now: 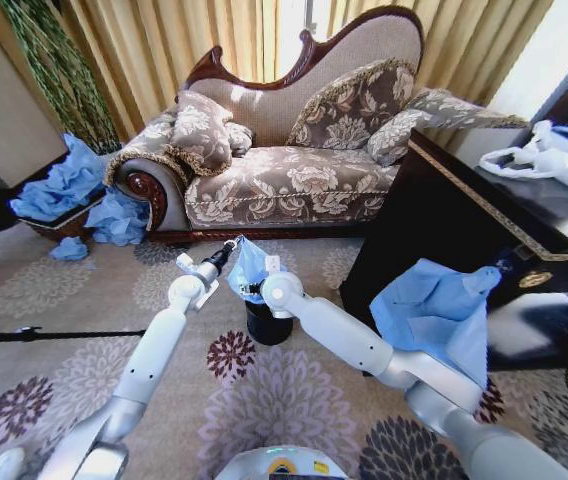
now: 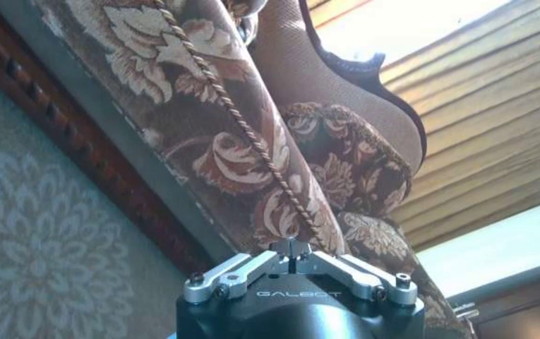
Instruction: Place a garbage bag over the trash bin.
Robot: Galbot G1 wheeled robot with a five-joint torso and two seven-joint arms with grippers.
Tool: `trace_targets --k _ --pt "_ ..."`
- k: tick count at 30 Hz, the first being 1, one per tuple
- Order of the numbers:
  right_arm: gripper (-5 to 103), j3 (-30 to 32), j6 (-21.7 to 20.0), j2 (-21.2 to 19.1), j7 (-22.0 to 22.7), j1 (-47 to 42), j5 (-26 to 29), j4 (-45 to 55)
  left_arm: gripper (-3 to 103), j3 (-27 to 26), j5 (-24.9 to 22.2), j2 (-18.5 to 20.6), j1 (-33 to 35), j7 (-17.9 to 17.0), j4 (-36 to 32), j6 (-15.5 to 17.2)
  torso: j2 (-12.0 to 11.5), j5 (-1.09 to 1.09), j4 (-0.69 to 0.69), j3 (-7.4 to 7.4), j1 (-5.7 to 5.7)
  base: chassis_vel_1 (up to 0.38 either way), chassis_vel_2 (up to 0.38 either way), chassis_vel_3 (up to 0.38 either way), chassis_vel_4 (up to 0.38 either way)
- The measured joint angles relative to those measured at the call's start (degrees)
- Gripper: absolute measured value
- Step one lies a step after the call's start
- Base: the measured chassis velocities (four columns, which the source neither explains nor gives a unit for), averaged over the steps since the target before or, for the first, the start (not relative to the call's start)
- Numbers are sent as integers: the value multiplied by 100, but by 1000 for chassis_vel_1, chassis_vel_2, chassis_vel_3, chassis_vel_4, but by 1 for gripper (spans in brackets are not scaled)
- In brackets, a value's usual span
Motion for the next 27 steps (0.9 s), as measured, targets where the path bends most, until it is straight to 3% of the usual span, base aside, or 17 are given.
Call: trace_targets --k 14,22,27 --pt "100 42 141 -562 -235 -443 -347 716 0 101 45 -3 9 -82 -7 -38 0 1 -1 0 0 0 0 0 0" --pt "100 239 342 -539 -654 -770 -1092 332 0 100 32 56 17 -84 -17 -39 0 0 0 0 0 0 0 0 0" --pt "100 363 528 -313 -887 -833 -1514 -117 0 99 30 9 18 -85 -29 -39 0 -1 -1 0 0 0 0 0 0"
